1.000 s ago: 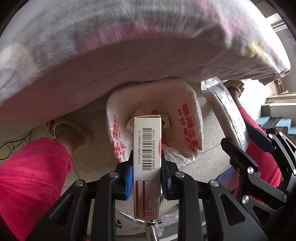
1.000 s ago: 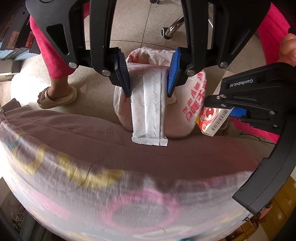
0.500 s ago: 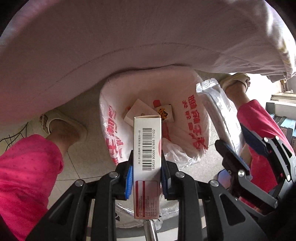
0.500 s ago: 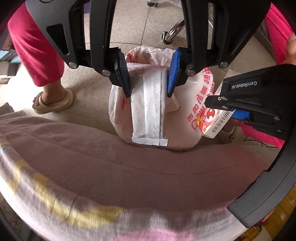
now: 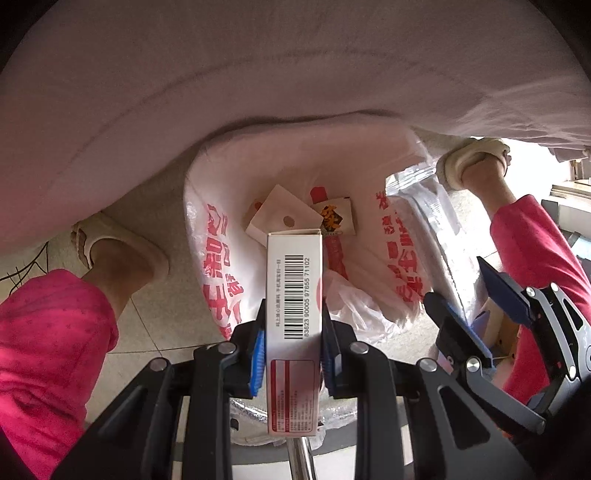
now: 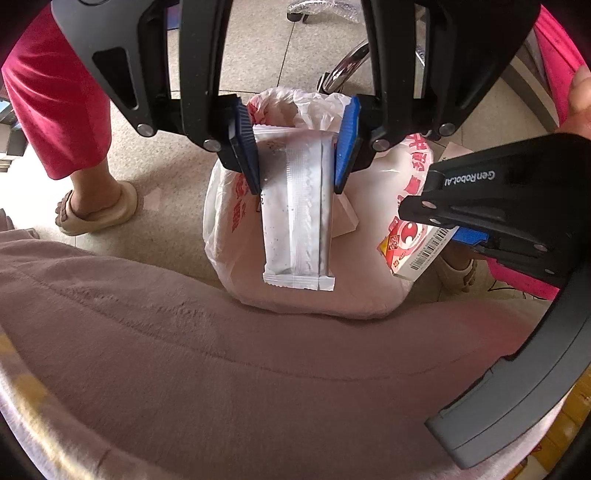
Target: Collect trash
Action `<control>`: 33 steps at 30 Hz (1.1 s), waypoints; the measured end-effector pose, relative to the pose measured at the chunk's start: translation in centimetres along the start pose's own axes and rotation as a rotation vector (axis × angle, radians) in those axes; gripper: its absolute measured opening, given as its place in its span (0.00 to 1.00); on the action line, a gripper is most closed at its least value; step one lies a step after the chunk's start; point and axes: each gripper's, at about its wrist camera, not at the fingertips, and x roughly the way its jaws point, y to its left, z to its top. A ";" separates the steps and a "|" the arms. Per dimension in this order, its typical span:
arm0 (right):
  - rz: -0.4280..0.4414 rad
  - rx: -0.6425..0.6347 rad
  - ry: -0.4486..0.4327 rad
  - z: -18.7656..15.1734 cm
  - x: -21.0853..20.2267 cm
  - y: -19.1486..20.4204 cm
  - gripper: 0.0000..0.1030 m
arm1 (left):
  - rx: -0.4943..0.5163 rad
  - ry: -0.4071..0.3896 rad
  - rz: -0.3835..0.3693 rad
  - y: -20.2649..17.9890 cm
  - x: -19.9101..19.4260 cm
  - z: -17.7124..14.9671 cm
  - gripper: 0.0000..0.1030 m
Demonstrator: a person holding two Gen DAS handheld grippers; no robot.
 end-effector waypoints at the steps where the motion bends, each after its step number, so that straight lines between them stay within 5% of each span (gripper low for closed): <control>1: 0.001 -0.001 0.005 0.0 0.2 0.1 0.37 | -0.001 0.005 0.009 0.0 0.4 0.0 0.23; 20: 0.058 -0.016 0.103 0.2 3.8 0.5 0.37 | -0.033 0.106 -0.001 0.2 4.1 1.0 0.24; 24: 0.051 -0.025 0.115 0.0 4.1 0.8 0.39 | -0.044 0.136 0.015 0.5 4.8 1.0 0.38; 28: 0.052 0.008 0.117 0.2 4.3 0.1 0.53 | -0.099 0.161 -0.008 1.8 5.1 1.1 0.49; 33: 0.046 0.021 0.103 0.5 3.5 -0.1 0.54 | -0.132 0.138 0.003 2.3 4.4 0.8 0.59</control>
